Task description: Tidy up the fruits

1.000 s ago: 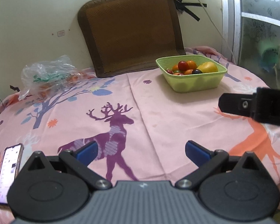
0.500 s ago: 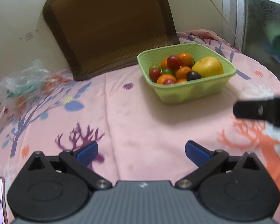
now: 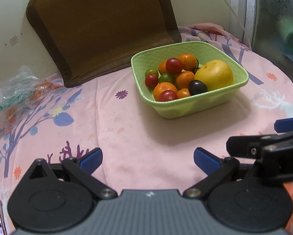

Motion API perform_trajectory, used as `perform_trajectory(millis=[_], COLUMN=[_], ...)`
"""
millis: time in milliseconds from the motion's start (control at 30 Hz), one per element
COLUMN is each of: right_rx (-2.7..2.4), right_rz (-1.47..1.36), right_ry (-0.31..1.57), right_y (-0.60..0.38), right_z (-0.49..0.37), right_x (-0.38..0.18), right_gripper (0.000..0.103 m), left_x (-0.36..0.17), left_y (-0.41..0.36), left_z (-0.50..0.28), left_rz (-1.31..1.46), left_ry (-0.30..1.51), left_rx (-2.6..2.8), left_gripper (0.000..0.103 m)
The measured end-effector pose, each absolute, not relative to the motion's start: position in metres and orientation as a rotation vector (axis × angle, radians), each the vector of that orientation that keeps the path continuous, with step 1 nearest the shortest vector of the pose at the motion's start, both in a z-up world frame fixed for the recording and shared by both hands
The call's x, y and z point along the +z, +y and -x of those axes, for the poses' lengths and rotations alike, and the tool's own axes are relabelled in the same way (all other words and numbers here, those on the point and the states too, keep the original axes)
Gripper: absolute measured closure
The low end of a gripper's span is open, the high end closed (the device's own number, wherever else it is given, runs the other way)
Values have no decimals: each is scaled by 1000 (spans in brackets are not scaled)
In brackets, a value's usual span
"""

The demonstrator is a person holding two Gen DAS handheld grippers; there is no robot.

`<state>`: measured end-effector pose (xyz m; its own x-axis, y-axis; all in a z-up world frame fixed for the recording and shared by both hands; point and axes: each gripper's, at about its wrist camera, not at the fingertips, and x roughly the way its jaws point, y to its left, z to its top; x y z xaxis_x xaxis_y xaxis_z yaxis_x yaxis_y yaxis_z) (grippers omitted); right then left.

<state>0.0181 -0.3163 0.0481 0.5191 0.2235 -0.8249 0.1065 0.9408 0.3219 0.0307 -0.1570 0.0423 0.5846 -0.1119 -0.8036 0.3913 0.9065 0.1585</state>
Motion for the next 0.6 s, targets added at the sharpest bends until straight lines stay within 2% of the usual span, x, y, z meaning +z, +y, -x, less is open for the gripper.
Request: perform_trajectory(millis=[333, 600], right_rx=[37, 47], right_rz=[-188, -121], right_ry=[1050, 1089], right_y=[-298, -281], right_z=[-24, -25], right_x=[56, 51], right_gripper=[0, 0], left_x=[59, 53], left_y=[-120, -108], left_z=[-38, -37], left_rz=[-275, -243], left_ry=[887, 903], left_rx=[-240, -233], left_gripper=[0, 0])
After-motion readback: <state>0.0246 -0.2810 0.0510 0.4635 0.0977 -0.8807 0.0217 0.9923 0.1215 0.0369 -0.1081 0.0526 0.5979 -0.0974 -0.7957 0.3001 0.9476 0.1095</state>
